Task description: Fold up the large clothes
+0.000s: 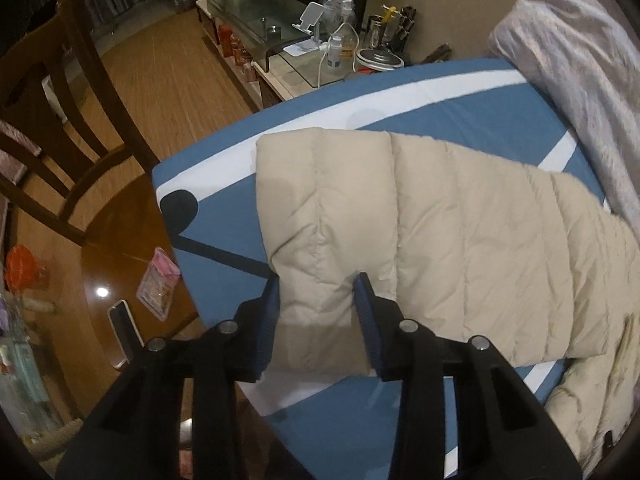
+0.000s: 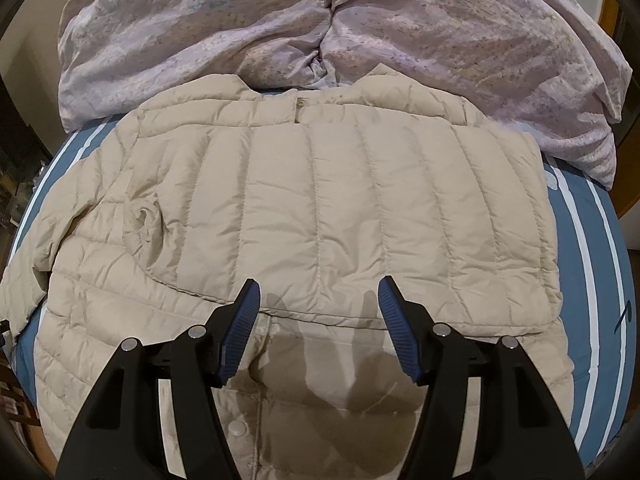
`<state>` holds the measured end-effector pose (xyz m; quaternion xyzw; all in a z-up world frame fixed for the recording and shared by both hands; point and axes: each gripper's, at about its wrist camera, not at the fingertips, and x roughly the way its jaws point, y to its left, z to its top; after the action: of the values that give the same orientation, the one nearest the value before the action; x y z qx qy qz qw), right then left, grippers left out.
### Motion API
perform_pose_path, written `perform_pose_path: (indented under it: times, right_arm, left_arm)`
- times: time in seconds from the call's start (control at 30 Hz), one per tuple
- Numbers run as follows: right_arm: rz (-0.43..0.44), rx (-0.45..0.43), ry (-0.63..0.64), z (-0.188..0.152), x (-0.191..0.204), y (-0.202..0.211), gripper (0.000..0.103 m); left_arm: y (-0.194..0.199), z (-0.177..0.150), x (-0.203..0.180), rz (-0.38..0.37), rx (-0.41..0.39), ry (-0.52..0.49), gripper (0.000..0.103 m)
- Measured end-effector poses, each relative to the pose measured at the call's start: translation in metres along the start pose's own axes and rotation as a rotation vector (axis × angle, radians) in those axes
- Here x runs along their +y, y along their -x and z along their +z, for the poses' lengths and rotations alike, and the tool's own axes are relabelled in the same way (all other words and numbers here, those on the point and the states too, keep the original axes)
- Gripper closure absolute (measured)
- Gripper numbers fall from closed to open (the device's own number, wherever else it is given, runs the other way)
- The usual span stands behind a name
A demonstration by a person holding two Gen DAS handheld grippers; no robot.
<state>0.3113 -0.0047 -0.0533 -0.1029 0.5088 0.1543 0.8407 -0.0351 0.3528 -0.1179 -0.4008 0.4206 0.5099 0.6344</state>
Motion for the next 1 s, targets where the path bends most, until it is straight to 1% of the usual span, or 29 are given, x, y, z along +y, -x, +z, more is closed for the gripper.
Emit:
perform_pose_path:
  times: [0.07,0.17,0.27,0.33,0.37,0.43,0.53,0.63,0.8,1.0]
  right_arm:
    - [-0.002,0.001,0.0,0.0,-0.003,0.0,0.04]
    - [-0.001,0.007,-0.004,0.0,-0.004,-0.002,0.04]
    - [0.003,0.014,-0.001,-0.001,-0.003,-0.005,0.04]
    - [0.004,0.015,0.008,-0.001,0.0,-0.005,0.04]
    - [0.005,0.015,0.01,-0.001,0.001,-0.006,0.04]
    - [0.006,0.014,0.016,-0.002,0.003,-0.005,0.04]
    - [0.006,0.011,0.024,-0.002,0.005,-0.004,0.04]
    - [0.004,0.006,0.027,-0.001,0.003,-0.003,0.04]
    - [-0.002,0.003,0.016,-0.001,-0.004,-0.002,0.04]
    - [-0.005,0.008,0.015,-0.003,-0.007,-0.004,0.04]
  left_arm:
    - [0.0,0.001,0.0,-0.003,0.0,-0.006,0.064]
    - [-0.001,0.0,-0.005,0.02,-0.006,-0.04,0.064]
    - [-0.001,-0.004,-0.01,0.035,-0.021,-0.071,0.068]
    - [0.0,-0.005,-0.013,0.033,-0.03,-0.084,0.077]
    - [0.0,-0.006,-0.014,0.033,-0.034,-0.09,0.079]
    - [0.0,-0.006,-0.016,0.024,-0.037,-0.097,0.089]
    - [0.001,-0.007,-0.019,0.025,-0.042,-0.101,0.096]
    - [0.001,-0.007,-0.021,0.029,-0.048,-0.101,0.099]
    - [0.004,-0.007,-0.023,0.031,-0.065,-0.115,0.1]
    - [0.014,-0.009,-0.031,0.035,-0.115,-0.174,0.101]
